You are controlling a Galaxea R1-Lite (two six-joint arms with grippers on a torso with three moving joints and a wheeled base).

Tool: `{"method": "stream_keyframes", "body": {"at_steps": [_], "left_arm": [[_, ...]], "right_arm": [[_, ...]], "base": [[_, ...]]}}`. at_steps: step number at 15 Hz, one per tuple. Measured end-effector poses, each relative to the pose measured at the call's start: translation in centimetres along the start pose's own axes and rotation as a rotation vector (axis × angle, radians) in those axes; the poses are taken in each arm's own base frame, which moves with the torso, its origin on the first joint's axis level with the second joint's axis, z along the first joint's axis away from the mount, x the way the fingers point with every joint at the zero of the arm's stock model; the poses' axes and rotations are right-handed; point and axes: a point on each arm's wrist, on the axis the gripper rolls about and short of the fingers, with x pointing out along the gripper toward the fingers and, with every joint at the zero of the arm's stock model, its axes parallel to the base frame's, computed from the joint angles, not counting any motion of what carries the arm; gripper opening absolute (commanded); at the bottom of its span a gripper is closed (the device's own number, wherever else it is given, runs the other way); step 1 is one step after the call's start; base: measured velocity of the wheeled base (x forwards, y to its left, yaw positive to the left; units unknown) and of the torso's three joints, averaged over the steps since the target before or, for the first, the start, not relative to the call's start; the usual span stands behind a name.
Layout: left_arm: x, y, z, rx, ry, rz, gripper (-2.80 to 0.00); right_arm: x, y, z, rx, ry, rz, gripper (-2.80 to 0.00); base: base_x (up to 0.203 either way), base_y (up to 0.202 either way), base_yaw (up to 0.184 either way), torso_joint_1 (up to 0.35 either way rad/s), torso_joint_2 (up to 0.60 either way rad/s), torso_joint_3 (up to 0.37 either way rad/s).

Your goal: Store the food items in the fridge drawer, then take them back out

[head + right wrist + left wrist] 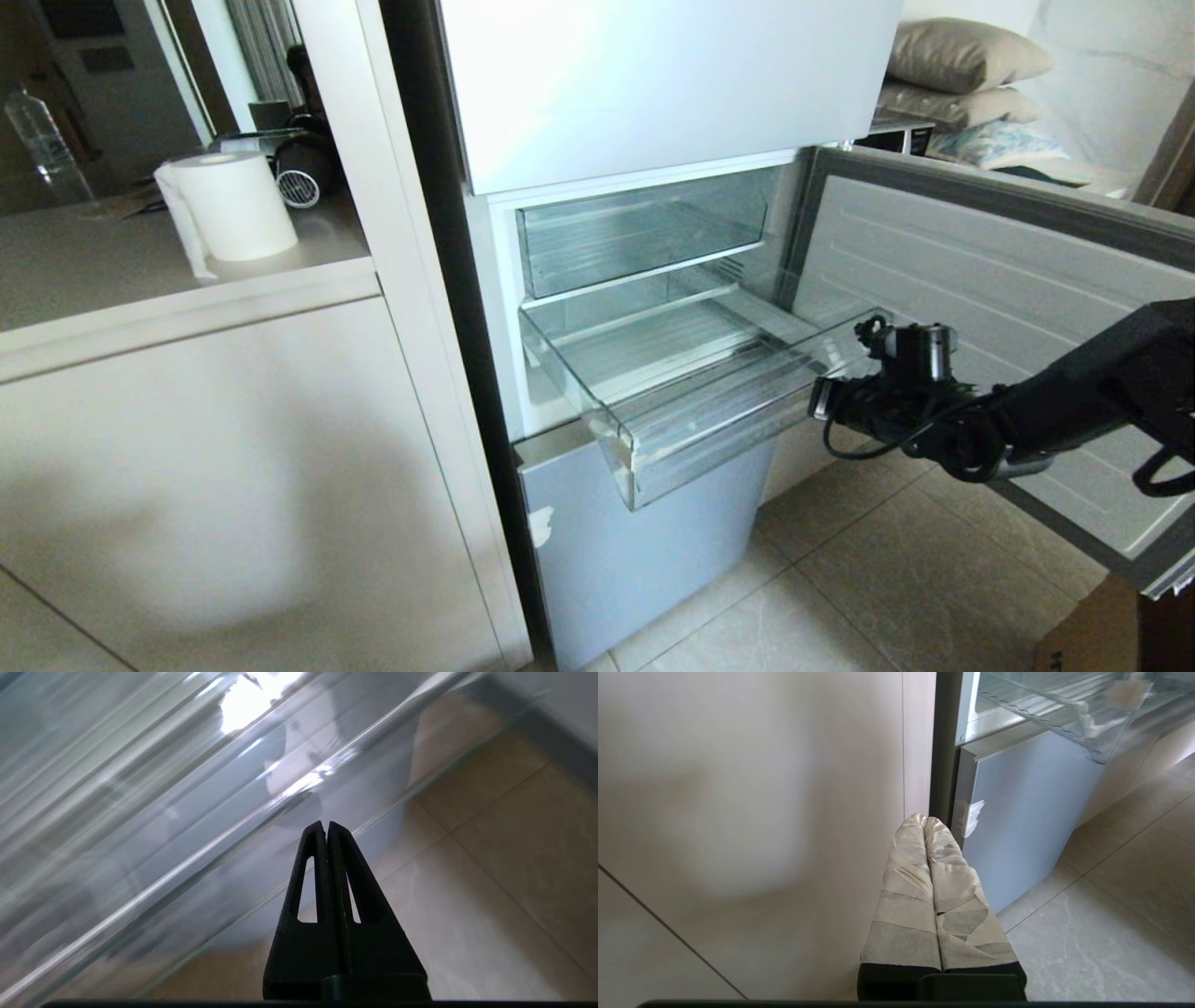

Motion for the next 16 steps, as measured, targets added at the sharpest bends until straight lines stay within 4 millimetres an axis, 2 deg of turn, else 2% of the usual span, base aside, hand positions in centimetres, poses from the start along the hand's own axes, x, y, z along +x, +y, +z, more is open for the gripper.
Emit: {"method": "stream_keyframes", "body": {"at_steps": [4,7,9,11,13,14,16], "left_arm": [[0.0,0.0,0.0,0.000,0.000,-0.001,-2.80],[0.0,0.0,0.0,0.000,0.000,-0.001,-2.80],[0.0,0.0,0.0,0.000,0.000,0.000,-2.80],[0.0,0.0,0.0,0.001,0.000,0.000,-2.80],[0.0,0.0,0.0,0.000,0.000,0.000,-2.80],[0.0,0.0,0.0,0.000,0.000,0.000,-2.80],[0.0,0.0,0.0,0.001,0.000,0.000,-2.80]], "right_arm": [[6.4,2.9,2.4,0.050,-0.153,0.039,-2.80],[9.2,4.4,1.7,0.117,-0.253,0.079,-2.80],[9.4,4.4,0.0,0.129,-0.251,0.119,-2.80],[8.5,3.5,-3.1,0.123,-0.179,0.161,-2.80],[7.6,3.1,-4.6,0.116,-0.138,0.208,-2.80],[7.5,3.1,-4.7,0.109,-0.127,0.230,-2.80],[8.1,4.0,-3.2,0.097,-0.158,0.277,-2.80]], "base": [[0.000,0.000,0.000,0.000,0.00,0.000],[0.000,0.000,0.000,0.000,0.00,0.000],[0.000,0.000,0.000,0.000,0.00,0.000],[0.000,0.000,0.000,0.000,0.00,0.000],[0.000,0.000,0.000,0.000,0.00,0.000],[0.000,0.000,0.000,0.000,0.00,0.000],[0.000,0.000,0.000,0.000,0.00,0.000]]}}
